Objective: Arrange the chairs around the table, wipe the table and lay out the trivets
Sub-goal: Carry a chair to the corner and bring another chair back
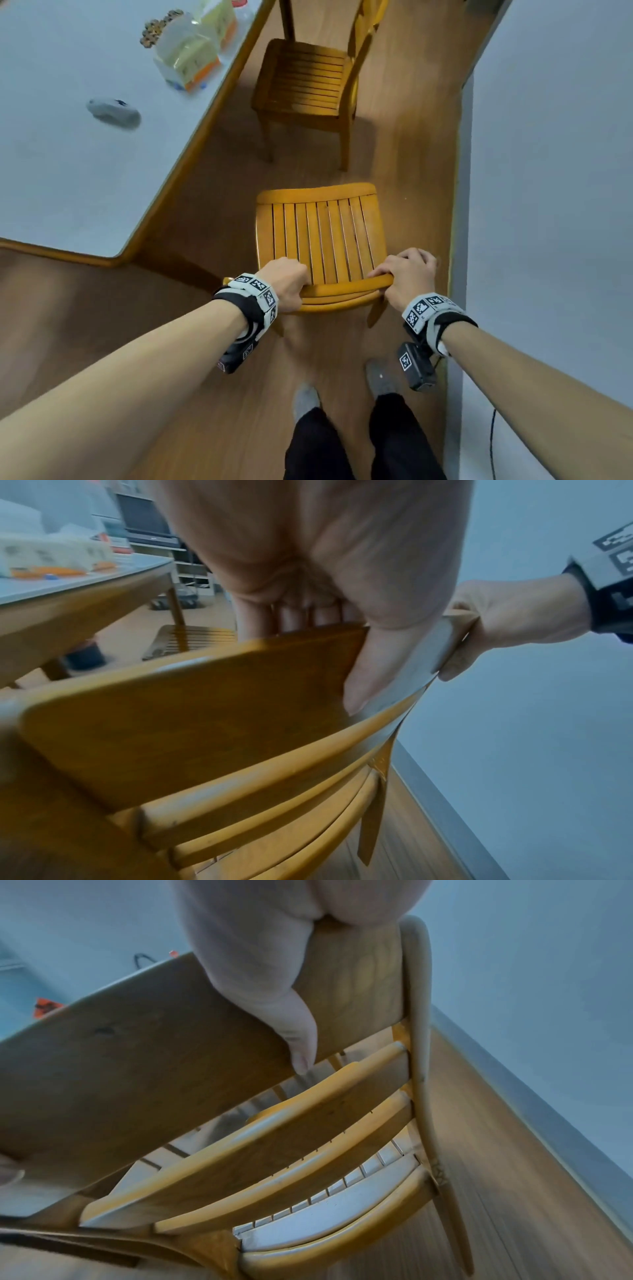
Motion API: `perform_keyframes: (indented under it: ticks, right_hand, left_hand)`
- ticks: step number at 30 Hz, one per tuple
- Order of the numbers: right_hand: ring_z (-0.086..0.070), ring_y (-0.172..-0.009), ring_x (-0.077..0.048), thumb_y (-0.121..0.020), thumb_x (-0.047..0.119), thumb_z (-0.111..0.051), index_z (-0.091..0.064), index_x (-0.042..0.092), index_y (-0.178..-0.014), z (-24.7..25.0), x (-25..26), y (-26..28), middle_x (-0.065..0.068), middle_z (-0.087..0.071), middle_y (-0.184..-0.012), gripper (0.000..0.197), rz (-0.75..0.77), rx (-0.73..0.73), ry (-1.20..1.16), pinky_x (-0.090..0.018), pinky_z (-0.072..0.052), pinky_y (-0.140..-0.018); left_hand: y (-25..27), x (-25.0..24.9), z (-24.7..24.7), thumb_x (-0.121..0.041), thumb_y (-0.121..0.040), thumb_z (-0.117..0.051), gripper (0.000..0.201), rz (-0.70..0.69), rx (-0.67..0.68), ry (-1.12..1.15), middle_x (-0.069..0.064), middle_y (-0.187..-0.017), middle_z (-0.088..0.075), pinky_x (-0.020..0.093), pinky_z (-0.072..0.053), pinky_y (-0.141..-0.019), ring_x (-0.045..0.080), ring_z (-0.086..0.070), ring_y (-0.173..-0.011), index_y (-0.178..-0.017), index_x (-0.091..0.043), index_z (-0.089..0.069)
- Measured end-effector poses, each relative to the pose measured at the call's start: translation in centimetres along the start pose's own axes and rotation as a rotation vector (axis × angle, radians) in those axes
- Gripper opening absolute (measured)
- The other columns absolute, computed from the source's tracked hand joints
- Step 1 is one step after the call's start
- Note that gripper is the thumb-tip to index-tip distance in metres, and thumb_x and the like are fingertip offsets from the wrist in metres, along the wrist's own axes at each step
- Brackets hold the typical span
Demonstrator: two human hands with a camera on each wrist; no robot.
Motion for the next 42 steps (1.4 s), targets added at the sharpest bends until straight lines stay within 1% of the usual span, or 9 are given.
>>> perform_keyframes:
  ticks: [5, 11, 14, 17, 23, 30, 35, 38, 42]
  right_hand:
    - [-0.039, -0.112, -0.011, -0.075, 0.011, -0.07, -0.071, 0.047, -0.095, 1.0, 1.8, -8.0, 0.024, -0.063, -0.102, 0.041, 0.226, 0.114, 0.091, -0.041, -0.014, -0.111]
    - [-0.04, -0.107, -0.011, -0.076, 0.015, -0.072, -0.071, 0.047, -0.093, 1.3, 6.3, -16.2, 0.023, -0.064, -0.095, 0.035, 0.45, 0.132, 0.147, -0.039, -0.017, -0.108]
    - [-0.04, -0.102, -0.01, -0.079, 0.022, -0.072, -0.071, 0.047, -0.092, 1.5, 8.5, -20.2, 0.024, -0.062, -0.091, 0.028, 0.533, 0.117, 0.176, -0.04, -0.02, -0.105]
    - [-0.04, -0.099, -0.009, -0.08, 0.026, -0.072, -0.071, 0.047, -0.092, 2.0, 10.5, -24.6, 0.027, -0.06, -0.089, 0.025, 0.591, 0.123, 0.224, -0.04, -0.023, -0.103]
    - [-0.042, -0.101, -0.008, -0.078, 0.029, -0.075, -0.07, 0.048, -0.092, 3.4, 14.1, -32.4, 0.027, -0.06, -0.089, 0.025, 0.692, 0.161, 0.317, -0.04, -0.024, -0.105]
    - [-0.045, -0.101, -0.01, -0.073, 0.021, -0.072, -0.069, 0.045, -0.093, 4.0, 17.2, -38.1, 0.023, -0.061, -0.09, 0.031, 0.837, 0.196, 0.383, -0.036, -0.024, -0.101]
    - [-0.046, -0.105, -0.012, -0.072, 0.019, -0.071, -0.07, 0.045, -0.094, 3.7, 20.3, -41.8, 0.022, -0.064, -0.093, 0.034, 0.977, 0.219, 0.402, -0.038, -0.024, -0.106]
    - [-0.045, -0.106, -0.013, -0.074, 0.02, -0.072, -0.07, 0.045, -0.096, 2.7, 21.8, -43.3, 0.02, -0.063, -0.094, 0.033, 1.066, 0.259, 0.397, -0.039, -0.023, -0.108]
    - [-0.044, -0.106, -0.012, -0.076, 0.024, -0.074, -0.07, 0.046, -0.099, 1.0, 22.3, -44.3, 0.021, -0.062, -0.095, 0.032, 1.149, 0.314, 0.402, -0.037, -0.019, -0.108]
  left_hand:
    - [-2.0, 1.8, 0.7, -0.016, -0.077, -0.062, 0.005, 0.18, -0.046, 0.118, -0.003, -0.066, -0.05, 0.026, -0.04, -0.057, 0.019, -0.052, -0.065, -0.073, -0.02, -0.061]
    - [-3.7, 6.6, 2.0, -0.019, -0.073, -0.061, 0.009, 0.376, -0.067, 0.226, 0.001, -0.067, -0.057, 0.027, -0.041, -0.055, 0.021, -0.056, -0.063, -0.076, -0.015, -0.069]
    - [-4.9, 9.3, 3.3, -0.019, -0.073, -0.061, 0.007, 0.413, -0.078, 0.278, 0.0, -0.061, -0.055, 0.026, -0.044, -0.053, 0.017, -0.054, -0.057, -0.073, -0.015, -0.068]
    - [-6.4, 12.0, 5.2, -0.019, -0.075, -0.061, 0.005, 0.439, -0.109, 0.315, -0.003, -0.058, -0.049, 0.024, -0.038, -0.052, 0.012, -0.047, -0.053, -0.071, -0.017, -0.063]
    - [-9.5, 15.8, 8.9, -0.019, -0.075, -0.06, 0.002, 0.498, -0.127, 0.357, 0.001, -0.068, -0.051, 0.027, -0.038, -0.058, 0.02, -0.049, -0.063, -0.077, -0.02, -0.061]
    - [-12.0, 19.2, 10.7, -0.014, -0.069, -0.056, 0.01, 0.628, -0.104, 0.422, -0.001, -0.065, -0.044, 0.029, -0.037, -0.059, 0.023, -0.045, -0.064, -0.075, -0.017, -0.064]
    - [-12.9, 21.5, 10.8, -0.012, -0.065, -0.055, 0.016, 0.76, -0.153, 0.522, -0.001, -0.064, -0.058, 0.031, -0.049, -0.058, 0.023, -0.055, -0.061, -0.073, -0.018, -0.067]
    - [-13.4, 21.6, 10.4, -0.011, -0.065, -0.055, 0.019, 0.832, -0.173, 0.573, -0.001, -0.065, -0.059, 0.03, -0.049, -0.058, 0.022, -0.055, -0.062, -0.076, -0.019, -0.069]
    - [-14.7, 20.9, 8.6, -0.012, -0.069, -0.055, 0.021, 0.906, -0.154, 0.593, 0.0, -0.069, -0.058, 0.028, -0.042, -0.057, 0.024, -0.054, -0.066, -0.082, -0.019, -0.07]
Point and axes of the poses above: each hand's wrist, its own y-axis away from the middle knuckle, its own z-axis out of the back of the hand, x = y × z, the point moved 7 cm from there along -y, towards the middle knuckle
